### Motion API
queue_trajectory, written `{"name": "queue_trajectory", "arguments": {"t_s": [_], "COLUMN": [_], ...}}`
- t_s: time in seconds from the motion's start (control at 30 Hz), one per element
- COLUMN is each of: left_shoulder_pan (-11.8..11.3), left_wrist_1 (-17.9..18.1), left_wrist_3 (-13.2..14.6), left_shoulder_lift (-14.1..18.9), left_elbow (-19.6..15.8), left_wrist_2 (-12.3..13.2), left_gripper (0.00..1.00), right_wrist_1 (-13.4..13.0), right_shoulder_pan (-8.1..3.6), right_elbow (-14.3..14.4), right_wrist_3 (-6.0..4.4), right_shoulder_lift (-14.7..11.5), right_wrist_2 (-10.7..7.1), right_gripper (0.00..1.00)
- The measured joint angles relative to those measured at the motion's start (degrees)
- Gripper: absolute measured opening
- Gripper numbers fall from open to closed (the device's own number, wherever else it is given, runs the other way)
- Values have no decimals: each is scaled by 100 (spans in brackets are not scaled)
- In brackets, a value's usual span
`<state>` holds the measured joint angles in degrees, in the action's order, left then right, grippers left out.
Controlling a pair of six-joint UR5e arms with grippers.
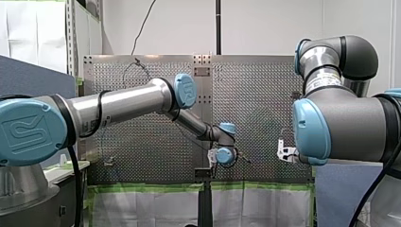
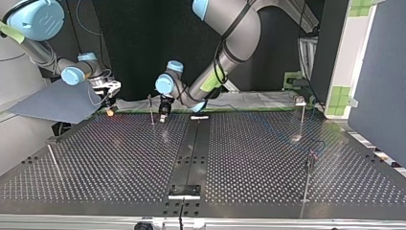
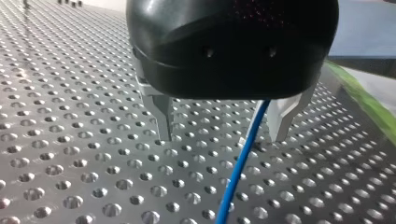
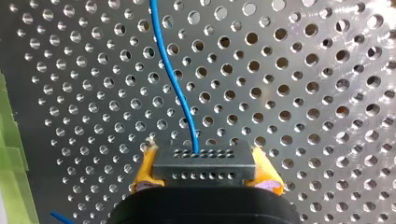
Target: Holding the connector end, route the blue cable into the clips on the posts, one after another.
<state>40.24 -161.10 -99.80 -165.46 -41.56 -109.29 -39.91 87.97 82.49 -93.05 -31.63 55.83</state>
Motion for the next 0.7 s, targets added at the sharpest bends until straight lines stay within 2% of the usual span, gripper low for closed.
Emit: {"name": "queue_trajectory", "arguments": {"t_s": [0.13,0.27,0.47,0.7], "left_shoulder_pan": [28,71,57,114], "left_wrist_1": [-246,-499,-839,-737], "left_wrist_3": [98,231,303,371], "left_shoulder_lift": [8,31,248,590], "left_elbow": [-2,-81,-393,-744], "left_wrist_2": [-213,-245,-86,88], "left_gripper": [100,100,100,100], "right_wrist_1": [0,12,51,61], "right_shoulder_pan": [1,-5,-25,-24], "right_elbow": [0,-1,-1,0], "right_wrist_3": [3,4,4,4], "right_shoulder_lift": [1,2,2,2], "right_wrist_2": [-1,-5,-12,-58], "right_gripper": [0,0,0,0]}}
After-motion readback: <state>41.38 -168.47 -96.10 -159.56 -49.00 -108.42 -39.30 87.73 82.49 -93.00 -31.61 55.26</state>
